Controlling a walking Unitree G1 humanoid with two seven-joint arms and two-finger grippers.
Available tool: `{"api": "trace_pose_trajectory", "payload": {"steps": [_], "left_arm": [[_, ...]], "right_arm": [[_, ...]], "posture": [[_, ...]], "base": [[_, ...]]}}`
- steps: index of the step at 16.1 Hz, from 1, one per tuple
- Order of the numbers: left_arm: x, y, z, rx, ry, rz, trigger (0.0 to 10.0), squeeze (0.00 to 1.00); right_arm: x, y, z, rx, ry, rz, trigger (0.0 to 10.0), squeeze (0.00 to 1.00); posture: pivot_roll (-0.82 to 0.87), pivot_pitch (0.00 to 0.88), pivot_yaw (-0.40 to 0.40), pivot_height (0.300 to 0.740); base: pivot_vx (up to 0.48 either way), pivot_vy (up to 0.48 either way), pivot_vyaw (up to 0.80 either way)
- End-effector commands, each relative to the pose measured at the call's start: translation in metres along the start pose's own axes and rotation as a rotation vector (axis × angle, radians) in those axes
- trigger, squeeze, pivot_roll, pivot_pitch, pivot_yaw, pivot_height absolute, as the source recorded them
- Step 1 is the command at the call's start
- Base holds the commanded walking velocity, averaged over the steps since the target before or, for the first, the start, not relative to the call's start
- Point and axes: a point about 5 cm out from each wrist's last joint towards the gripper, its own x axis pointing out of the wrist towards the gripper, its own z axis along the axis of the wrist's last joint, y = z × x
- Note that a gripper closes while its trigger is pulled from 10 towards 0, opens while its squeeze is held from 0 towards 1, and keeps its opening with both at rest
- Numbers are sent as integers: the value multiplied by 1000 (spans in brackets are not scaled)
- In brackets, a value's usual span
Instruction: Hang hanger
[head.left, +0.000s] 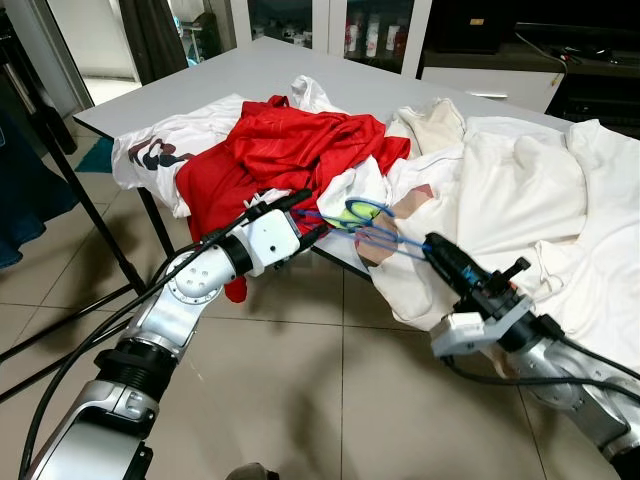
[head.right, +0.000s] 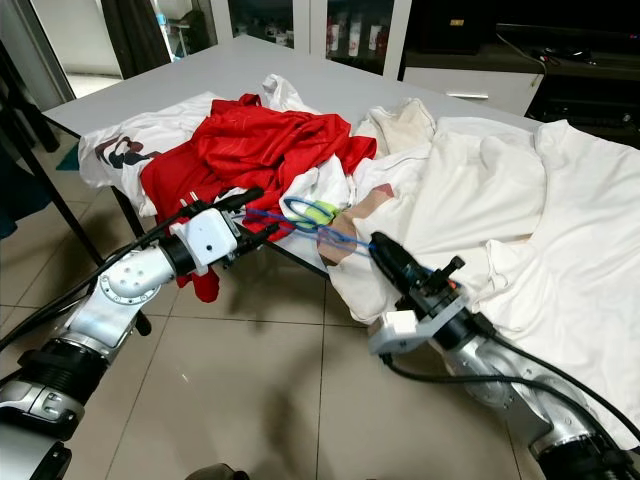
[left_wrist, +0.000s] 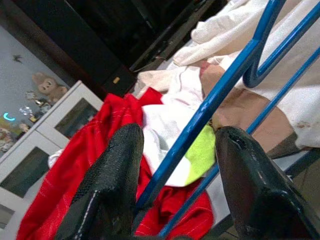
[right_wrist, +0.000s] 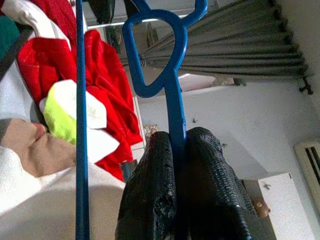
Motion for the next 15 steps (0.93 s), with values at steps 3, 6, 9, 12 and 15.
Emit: {"api": "trace_pose_trajectory", "payload": {"steps": [3, 6, 9, 12, 15], "left_arm": [[5, -6, -2, 0, 19, -66, 10000, 0], [6, -13, -4, -44, 18, -117, 0, 0], [7, -18, -7, -50, 29, -141, 0, 0], [6, -19, -8, -58, 30, -153, 0, 0], [6, -20, -8, -60, 38, -156, 0, 0]], "right_arm": [[7, -5, 10, -12, -63, -42, 0, 0], [8, -5, 11, -21, -73, -39, 3373, 0], [9, -6, 11, -23, -84, -41, 10000, 0], [9, -6, 13, -27, -90, -40, 10000, 0], [10, -7, 12, -46, -87, -48, 10000, 0]], "posture": [[44, 0, 38, 740], [44, 0, 38, 740], [44, 0, 36, 740], [44, 0, 35, 740], [44, 0, 33, 740]], "base": [[0, 0, 0], [0, 0, 0], [0, 0, 0], [0, 0, 0], [0, 0, 0]]}}
